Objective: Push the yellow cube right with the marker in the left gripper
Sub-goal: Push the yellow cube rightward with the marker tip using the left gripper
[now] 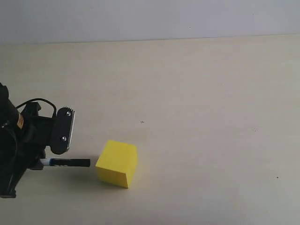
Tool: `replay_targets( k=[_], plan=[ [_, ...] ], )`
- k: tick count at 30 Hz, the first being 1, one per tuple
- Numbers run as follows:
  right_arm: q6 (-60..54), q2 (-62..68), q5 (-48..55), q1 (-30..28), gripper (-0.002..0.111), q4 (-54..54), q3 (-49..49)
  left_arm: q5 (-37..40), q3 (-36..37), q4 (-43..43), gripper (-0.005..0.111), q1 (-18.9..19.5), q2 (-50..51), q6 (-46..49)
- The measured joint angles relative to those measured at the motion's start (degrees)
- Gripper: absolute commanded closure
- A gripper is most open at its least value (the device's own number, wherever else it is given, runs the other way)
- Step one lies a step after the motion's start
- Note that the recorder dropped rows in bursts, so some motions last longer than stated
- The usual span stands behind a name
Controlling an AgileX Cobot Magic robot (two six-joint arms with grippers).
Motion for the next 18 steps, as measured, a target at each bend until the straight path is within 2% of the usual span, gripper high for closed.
replay_targets(
  k=[6, 18],
  plan=[
    [0.0, 0.0, 0.0, 0.0, 0.108, 0.1, 0.0, -1.35, -1.14, -2.93, 0.107, -5.87, 0.0, 0.52],
    [0.0, 0.0, 0.0, 0.0, 0.108, 0.1, 0.0, 0.89, -1.26, -2.43, 0.107, -3.72, 0.0, -0.62]
  ],
)
